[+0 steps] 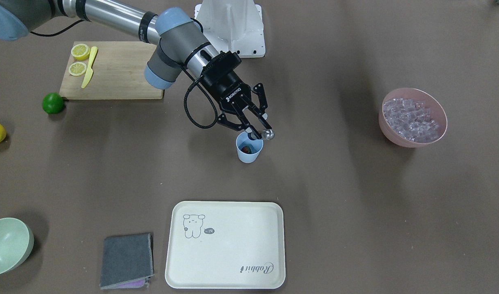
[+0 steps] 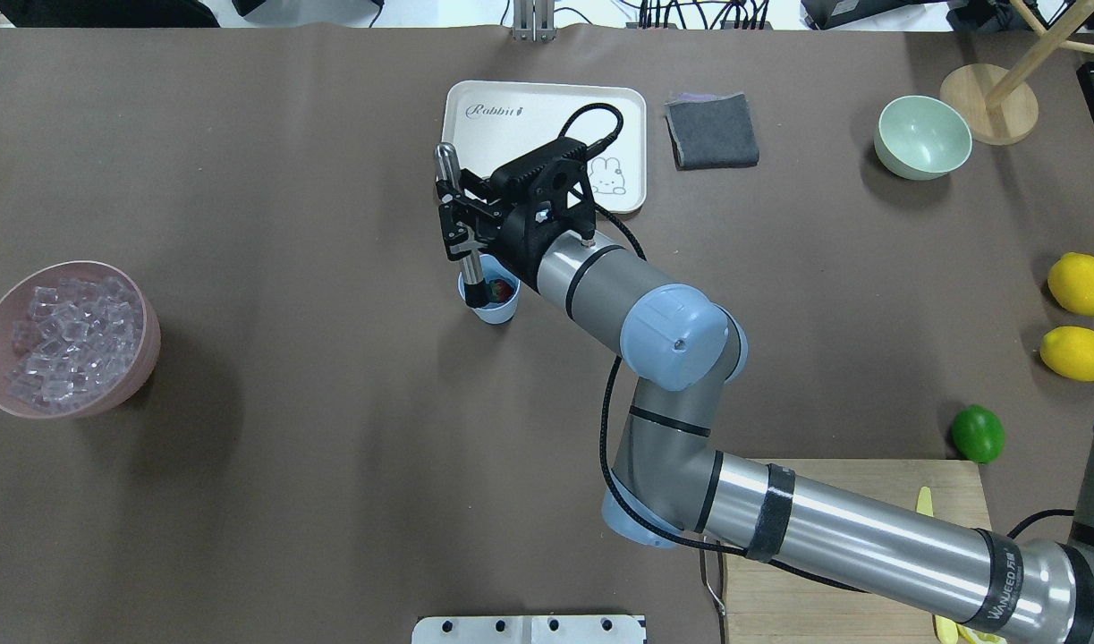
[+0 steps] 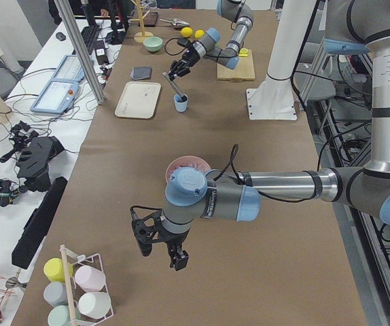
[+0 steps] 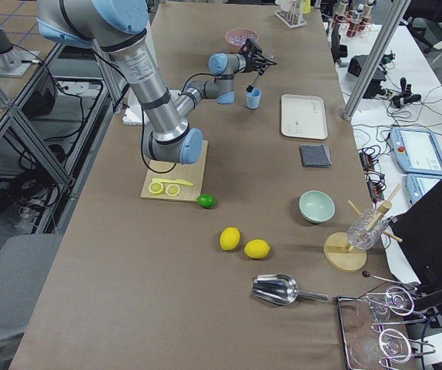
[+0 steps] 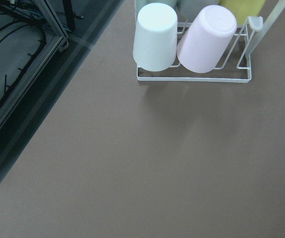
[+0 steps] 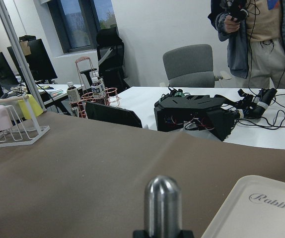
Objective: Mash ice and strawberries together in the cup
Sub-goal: 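Press the muddler down into the cup repeatedly with the right gripper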
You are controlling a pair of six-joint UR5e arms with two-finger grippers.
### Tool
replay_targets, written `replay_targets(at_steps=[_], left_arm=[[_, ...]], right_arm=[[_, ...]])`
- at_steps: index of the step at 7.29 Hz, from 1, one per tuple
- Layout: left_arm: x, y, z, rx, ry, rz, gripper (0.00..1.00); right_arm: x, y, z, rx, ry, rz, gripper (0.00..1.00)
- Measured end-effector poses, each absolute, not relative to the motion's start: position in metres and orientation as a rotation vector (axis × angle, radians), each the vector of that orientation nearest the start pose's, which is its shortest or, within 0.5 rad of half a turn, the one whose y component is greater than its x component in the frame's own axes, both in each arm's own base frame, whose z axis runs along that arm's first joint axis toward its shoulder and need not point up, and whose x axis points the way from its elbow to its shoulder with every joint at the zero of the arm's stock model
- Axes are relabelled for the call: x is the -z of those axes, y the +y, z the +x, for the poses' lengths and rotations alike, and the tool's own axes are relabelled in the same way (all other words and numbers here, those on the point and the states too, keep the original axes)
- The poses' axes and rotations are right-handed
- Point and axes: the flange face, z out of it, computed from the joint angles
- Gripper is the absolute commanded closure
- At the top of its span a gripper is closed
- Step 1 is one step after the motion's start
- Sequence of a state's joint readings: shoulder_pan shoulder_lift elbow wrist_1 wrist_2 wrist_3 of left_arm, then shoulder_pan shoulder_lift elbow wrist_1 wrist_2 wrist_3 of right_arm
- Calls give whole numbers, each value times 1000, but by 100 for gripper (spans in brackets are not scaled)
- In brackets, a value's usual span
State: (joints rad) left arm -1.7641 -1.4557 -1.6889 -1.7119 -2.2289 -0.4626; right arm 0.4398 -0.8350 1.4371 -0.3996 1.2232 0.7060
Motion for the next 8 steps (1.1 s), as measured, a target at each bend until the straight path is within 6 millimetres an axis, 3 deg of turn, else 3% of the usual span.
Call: replay_targets(at_steps=[4,6,8], left_arm=[[-645,-432,-158,587,681,53,4],[-643,-434,-159,587,681,55,4],[-642,-436,-159,585,681,57,4]], right_arm=[[-116,-469,-511,-54,-1221,1310,100],[-120,-473,-513,-50,-1201,1299,100],[-132,-464,-530,-30,-1188,1273,100]])
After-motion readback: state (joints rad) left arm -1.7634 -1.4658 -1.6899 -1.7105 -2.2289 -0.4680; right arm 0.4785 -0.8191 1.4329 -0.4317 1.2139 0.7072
